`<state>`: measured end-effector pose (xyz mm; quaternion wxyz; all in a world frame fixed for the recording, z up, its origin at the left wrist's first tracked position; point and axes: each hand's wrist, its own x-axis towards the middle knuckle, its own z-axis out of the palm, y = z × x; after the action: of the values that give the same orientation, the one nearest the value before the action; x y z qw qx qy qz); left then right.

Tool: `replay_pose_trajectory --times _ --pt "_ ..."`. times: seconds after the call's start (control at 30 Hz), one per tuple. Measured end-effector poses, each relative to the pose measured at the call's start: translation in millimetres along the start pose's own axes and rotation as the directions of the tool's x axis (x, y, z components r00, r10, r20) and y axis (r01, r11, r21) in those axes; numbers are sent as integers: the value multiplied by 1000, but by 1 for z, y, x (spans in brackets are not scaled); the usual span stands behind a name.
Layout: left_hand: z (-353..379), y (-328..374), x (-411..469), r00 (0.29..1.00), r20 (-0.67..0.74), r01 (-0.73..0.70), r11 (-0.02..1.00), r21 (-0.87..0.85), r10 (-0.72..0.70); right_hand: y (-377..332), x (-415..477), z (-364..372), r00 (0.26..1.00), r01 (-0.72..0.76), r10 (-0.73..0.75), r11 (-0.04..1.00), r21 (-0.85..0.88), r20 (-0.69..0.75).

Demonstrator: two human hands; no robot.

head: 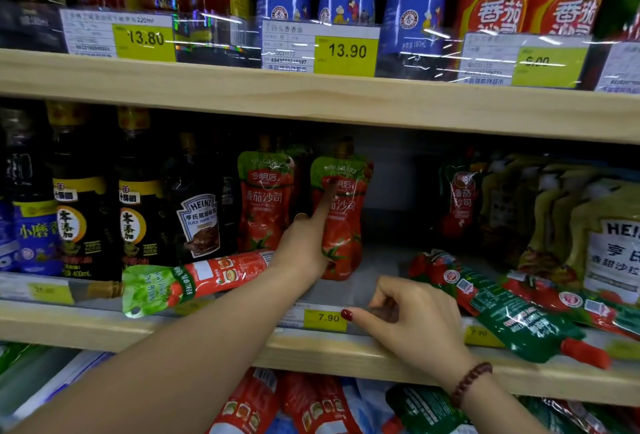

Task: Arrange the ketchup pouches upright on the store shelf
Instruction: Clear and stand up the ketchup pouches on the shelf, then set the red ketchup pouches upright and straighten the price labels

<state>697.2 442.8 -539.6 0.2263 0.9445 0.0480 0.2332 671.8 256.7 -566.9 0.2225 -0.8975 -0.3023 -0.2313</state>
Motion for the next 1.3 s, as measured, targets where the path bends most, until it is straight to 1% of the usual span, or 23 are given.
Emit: replay_pose_trajectory --times 0.2,0.53,0.77,0.83,0.93,1.0,1.07,1.13,1.2,1.27,1.3 --pt "8 -2 11 999 15 39 999 17 -39 1 0 0 1000 19 -19 1000 2 -9" --pt "9 -5 11 1000 8 -10 999 51 10 0 -1 0 999 40 -40 999 2 -25" --pt "-11 -1 5 995 76 -67 994 85 60 0 -1 -1 1000 24 -24 1000 2 -5" --pt "-25 -4 1 993 57 -106 993 59 102 -1 -1 -2 1000 14 -14 1000 0 5" --pt "-48 -13 -12 987 29 -155 985 -72 158 -1 -1 -3 1000 -11 11 1000 9 9" --pt "-66 -25 -24 980 43 -186 973 -140 194 -2 0 -6 999 -36 35 999 23 30" --pt "-85 -41 -36 969 79 -224 969 -103 233 -5 1 -8 997 -57 55 998 31 63" --pt "-102 -58 -46 965 117 -230 972 -59 235 -11 4 -8 996 -62 56 994 87 69" --pt "-115 -74 -54 969 145 -190 979 -75 200 -25 10 -6 998 -39 28 974 222 52" --pt "-124 -87 -62 975 153 -146 986 -84 158 -46 19 -2 998 37 -53 947 319 42" --pt "-127 -93 -65 978 150 -132 988 -84 143 -58 24 1 994 82 -103 938 337 45"
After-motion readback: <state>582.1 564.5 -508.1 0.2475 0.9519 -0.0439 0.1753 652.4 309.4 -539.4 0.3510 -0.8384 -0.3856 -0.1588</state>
